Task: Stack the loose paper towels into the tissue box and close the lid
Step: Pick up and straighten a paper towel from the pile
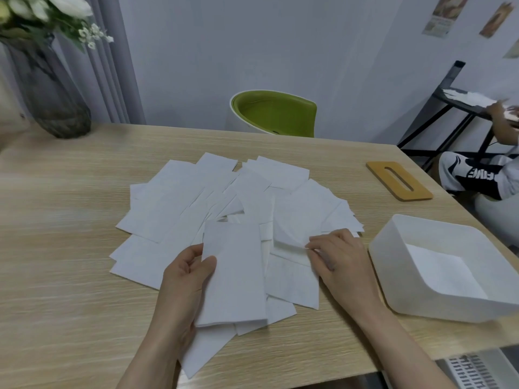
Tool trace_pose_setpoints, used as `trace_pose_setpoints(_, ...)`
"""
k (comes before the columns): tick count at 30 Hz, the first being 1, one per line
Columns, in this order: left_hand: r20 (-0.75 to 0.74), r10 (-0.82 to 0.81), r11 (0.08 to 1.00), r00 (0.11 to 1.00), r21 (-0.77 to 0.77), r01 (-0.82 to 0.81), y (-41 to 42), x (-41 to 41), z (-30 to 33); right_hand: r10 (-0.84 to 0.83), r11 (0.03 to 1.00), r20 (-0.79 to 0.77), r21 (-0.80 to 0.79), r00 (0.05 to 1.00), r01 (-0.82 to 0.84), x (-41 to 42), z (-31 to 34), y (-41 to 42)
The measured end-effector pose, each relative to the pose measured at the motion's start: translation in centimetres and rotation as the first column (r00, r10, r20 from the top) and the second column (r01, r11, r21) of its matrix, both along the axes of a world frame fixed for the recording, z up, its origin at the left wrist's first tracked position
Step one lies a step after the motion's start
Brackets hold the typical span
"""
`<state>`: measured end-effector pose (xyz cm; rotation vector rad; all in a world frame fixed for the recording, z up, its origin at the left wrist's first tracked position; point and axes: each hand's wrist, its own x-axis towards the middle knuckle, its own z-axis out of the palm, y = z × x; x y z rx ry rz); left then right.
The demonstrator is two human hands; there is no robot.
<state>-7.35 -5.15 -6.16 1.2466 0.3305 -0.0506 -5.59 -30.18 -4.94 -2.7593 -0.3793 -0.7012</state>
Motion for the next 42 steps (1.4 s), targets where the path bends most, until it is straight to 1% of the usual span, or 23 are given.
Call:
trace_pose_setpoints(3,-0.003,-0.002,1.0,1.0,-0.007,0.002,0.0,0.0,0.0,0.023,0.997,0.033,0.066,0.999,-0.026,-1.5,-0.3,-0.7)
trace_pose_setpoints(6,0.001,0.001,1.0,1.0,-0.005,-0.001,0.0,0.0,0.0,0.046,0.99,0.023,0.135,0.999,-0.049,-4.2,-1.1,-1.9)
trace_pose_setpoints(9,0.003,-0.006,1.0,1.0,0.008,0.006,0.0,0.0,-0.1,0.011,0.979,-0.021,0.204,1.0,-0.006,-6.3,-1.2,-2.9)
trace_pose_setpoints(13,0.003,-0.005,1.0,1.0,0.02,0.005,-0.1,0.0,-0.1,-0.046,0.957,-0.093,0.281,0.995,0.071,-6.6,-0.7,-2.3)
trace_pose_setpoints(16,0.001,-0.013,1.0,1.0,0.02,0.013,-0.1,0.0,0.0,-0.156,0.903,-0.184,0.371,0.971,0.216,-5.8,-0.3,-1.1)
trace_pose_setpoints(19,-0.001,-0.012,1.0,1.0,0.018,0.012,0.0,-0.1,0.0,-0.261,0.846,-0.384,0.352,0.886,0.401,-4.5,-0.1,-0.6)
trace_pose_setpoints(21,0.0,-0.012,1.0,1.0,0.022,0.012,0.0,-0.1,0.0,-0.253,0.794,-0.502,0.38,0.827,0.474,-3.8,0.1,-0.4)
trace_pose_setpoints(24,0.0,-0.018,0.999,1.0,0.03,0.018,0.0,-0.1,-0.1,-0.235,0.736,-0.564,0.429,0.792,0.524,-2.9,0.5,-0.3)
trace_pose_setpoints(27,0.003,-0.02,0.999,1.0,0.034,0.02,0.0,-0.1,-0.1,-0.2,0.696,-0.582,0.482,0.788,0.532,-2.3,0.6,-0.5)
trace_pose_setpoints(30,0.005,-0.013,0.999,1.0,0.039,0.013,0.0,-0.1,-0.1,-0.196,0.696,-0.585,0.482,0.787,0.532,-1.8,0.6,-0.8)
trace_pose_setpoints(33,0.007,-0.014,0.999,1.0,0.037,0.014,0.0,0.0,-0.2,-0.204,0.708,-0.542,0.494,0.815,0.505,-1.6,0.7,-1.1)
trace_pose_setpoints(35,0.0,-0.015,0.999,1.0,0.032,0.015,0.0,0.0,-0.3,-0.185,0.697,-0.513,0.534,0.838,0.48,-1.6,1.1,-1.3)
trace_pose_setpoints(36,-0.004,-0.016,0.999,1.0,0.031,0.016,0.0,0.0,-0.3,-0.157,0.676,-0.501,0.574,0.851,0.462,-1.7,1.5,-1.2)
trace_pose_setpoints(38,-0.006,-0.016,0.999,1.0,0.031,0.016,0.1,0.0,-0.4,-0.076,0.587,-0.478,0.688,0.875,0.427,-1.8,2.4,-0.9)
trace_pose_setpoints(40,-0.006,-0.018,0.999,1.0,0.032,0.019,0.1,0.0,-0.4,0.025,0.454,-0.475,0.789,0.88,0.413,-1.9,3.6,0.1)
trace_pose_setpoints(42,-0.005,-0.028,0.999,1.0,0.039,0.028,0.0,0.0,-0.4,0.139,0.323,-0.487,0.846,0.862,0.425,-2.0,4.4,1.8)
